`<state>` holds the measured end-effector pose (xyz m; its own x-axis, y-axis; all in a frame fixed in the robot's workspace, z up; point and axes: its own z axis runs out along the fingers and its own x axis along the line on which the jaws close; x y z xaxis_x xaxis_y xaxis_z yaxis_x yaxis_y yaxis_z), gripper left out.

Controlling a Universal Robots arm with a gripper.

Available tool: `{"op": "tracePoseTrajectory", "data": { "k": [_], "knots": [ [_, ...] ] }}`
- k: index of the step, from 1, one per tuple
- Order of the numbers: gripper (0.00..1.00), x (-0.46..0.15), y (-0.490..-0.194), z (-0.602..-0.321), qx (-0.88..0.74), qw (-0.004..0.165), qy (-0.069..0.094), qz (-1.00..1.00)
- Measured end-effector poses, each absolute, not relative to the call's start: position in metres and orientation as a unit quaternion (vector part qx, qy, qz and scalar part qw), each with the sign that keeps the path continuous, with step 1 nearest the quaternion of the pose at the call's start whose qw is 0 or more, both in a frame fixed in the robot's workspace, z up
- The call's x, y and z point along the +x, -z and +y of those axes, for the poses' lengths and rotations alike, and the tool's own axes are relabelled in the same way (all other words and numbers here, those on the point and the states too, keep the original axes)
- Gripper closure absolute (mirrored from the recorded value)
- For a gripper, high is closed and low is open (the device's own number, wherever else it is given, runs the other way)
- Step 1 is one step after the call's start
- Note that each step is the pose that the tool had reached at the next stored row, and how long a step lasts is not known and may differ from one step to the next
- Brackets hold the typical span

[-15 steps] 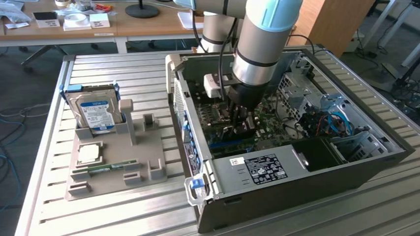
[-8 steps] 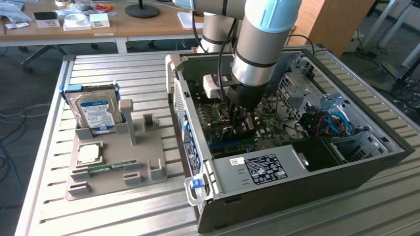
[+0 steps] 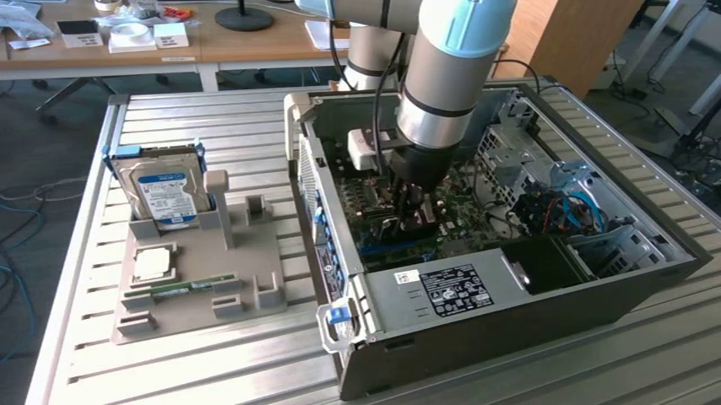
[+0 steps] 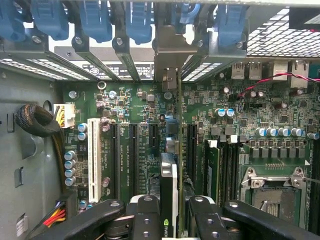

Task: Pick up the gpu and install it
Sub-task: 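Insert the gpu into the slot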

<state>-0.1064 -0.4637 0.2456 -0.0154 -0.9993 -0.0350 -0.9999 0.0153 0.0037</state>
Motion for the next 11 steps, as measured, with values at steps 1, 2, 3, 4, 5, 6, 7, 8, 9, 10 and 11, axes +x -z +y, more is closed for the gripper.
{"op": "tracePoseTrajectory", "data": {
  "k": [1,2,3,4,5,6,7,8,9,10,11],
  "knots": [
    [0.73,-0.1065,-0.2456,-0.4636,-0.701,0.011,-0.014,0.712],
    [0.73,-0.1065,-0.2455,-0.4636,-0.702,0.011,-0.014,0.712],
    [0.73,-0.1065,-0.2455,-0.4636,-0.702,0.011,-0.014,0.712],
    [0.73,-0.1065,-0.2455,-0.4636,-0.702,0.011,-0.014,0.712],
    [0.73,-0.1065,-0.2455,-0.4636,-0.702,0.011,-0.014,0.712],
    [0.73,-0.1065,-0.2455,-0.4636,-0.702,0.011,-0.014,0.712],
    [0.73,-0.1065,-0.2455,-0.4636,-0.701,0.011,-0.014,0.712],
    [0.73,-0.1065,-0.2455,-0.4636,-0.701,0.011,-0.014,0.713],
    [0.73,-0.1065,-0.2456,-0.4635,-0.701,0.011,-0.014,0.713],
    [0.73,-0.1065,-0.2458,-0.4635,-0.701,0.011,-0.014,0.713],
    [0.73,-0.1064,-0.2462,-0.4635,-0.700,0.011,-0.014,0.714]
  ]
}}
